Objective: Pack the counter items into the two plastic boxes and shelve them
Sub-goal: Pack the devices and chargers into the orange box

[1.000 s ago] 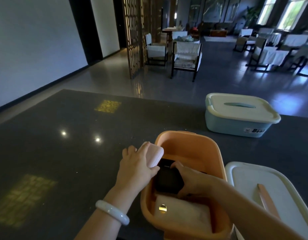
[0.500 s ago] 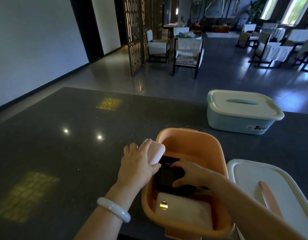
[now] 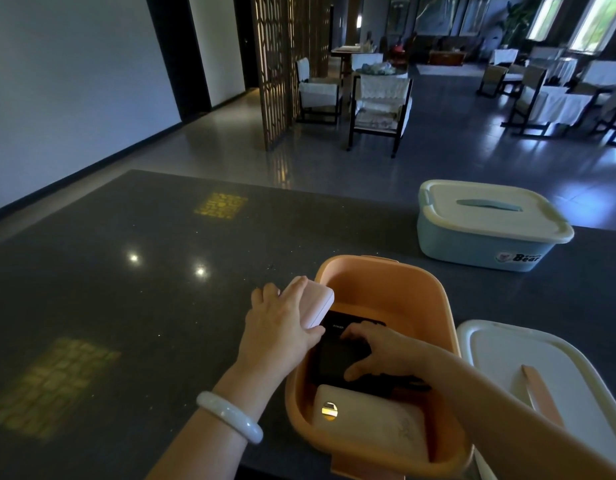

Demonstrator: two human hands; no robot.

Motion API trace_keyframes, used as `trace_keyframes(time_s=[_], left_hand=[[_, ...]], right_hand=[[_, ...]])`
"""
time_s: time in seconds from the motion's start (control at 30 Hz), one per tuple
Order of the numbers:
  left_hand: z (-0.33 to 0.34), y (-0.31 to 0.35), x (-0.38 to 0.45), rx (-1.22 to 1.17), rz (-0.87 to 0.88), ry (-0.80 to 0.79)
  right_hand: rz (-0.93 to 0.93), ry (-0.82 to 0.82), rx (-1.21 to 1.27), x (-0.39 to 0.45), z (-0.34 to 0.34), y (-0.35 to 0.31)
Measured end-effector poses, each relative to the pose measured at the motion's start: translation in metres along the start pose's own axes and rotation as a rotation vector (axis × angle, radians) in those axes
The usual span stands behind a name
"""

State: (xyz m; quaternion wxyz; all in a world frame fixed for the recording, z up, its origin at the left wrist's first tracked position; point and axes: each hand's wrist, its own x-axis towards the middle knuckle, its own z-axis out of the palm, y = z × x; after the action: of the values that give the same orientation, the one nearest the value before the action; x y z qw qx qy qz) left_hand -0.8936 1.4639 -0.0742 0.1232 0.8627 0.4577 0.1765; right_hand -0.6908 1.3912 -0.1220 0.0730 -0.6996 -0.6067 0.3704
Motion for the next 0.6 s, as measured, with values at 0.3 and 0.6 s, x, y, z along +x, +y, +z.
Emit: trace_keyframes(time_s=[0.3, 0.6], left_hand=[[-0.0034, 0.0018, -0.0016, -0.007, 0.013, 0.008], [-0.0081, 0.0035, -0.0008, -0.032, -0.015, -0.027]], right_hand=[[-0.008, 0.017, -0.019, 0.0014, 0.0056, -0.0025], [0.007, 0.016, -0.009, -0.0043, 0.0018, -0.0065]])
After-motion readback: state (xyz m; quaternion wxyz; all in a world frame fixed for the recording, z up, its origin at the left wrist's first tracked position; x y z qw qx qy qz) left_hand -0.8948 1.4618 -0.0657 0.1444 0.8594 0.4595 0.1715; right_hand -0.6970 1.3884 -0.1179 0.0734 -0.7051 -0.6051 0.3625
